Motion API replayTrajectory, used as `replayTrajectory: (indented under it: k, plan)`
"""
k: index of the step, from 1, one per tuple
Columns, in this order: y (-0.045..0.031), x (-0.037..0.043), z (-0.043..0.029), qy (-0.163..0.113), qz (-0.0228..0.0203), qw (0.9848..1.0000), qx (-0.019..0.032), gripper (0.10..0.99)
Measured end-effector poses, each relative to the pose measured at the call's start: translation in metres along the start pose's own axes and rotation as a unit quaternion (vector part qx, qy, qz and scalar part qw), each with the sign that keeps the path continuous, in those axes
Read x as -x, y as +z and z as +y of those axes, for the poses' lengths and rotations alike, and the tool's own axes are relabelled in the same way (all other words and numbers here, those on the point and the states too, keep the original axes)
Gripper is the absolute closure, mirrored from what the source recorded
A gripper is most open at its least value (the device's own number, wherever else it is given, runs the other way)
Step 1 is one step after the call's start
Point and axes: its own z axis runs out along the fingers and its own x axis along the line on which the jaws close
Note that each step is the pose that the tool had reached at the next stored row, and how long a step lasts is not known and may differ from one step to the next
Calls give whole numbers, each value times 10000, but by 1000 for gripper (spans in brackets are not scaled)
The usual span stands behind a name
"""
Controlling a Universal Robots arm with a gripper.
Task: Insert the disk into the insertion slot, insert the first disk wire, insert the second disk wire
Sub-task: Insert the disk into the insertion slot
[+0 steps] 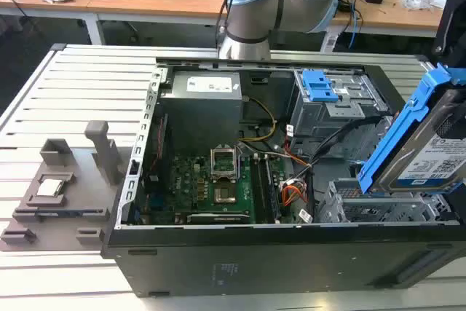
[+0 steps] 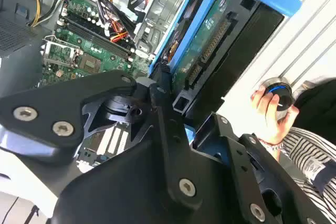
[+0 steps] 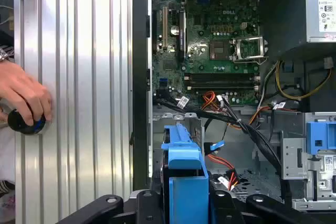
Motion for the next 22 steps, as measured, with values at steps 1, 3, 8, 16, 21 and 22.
replayTrajectory:
  k: [1, 3, 8, 16, 21, 22]
  plan:
    - [24, 0, -1, 0, 0, 10000, 0, 722]
    - [73, 0, -3, 0, 0, 10000, 0, 722]
    - [176, 7, -7, 0, -1, 10000, 0, 722]
    - [382, 202, -7, 0, 0, 10000, 0, 722]
    - [466, 243, 11, 0, 1, 10000, 0, 722]
    - [480, 243, 11, 0, 1, 10000, 0, 722]
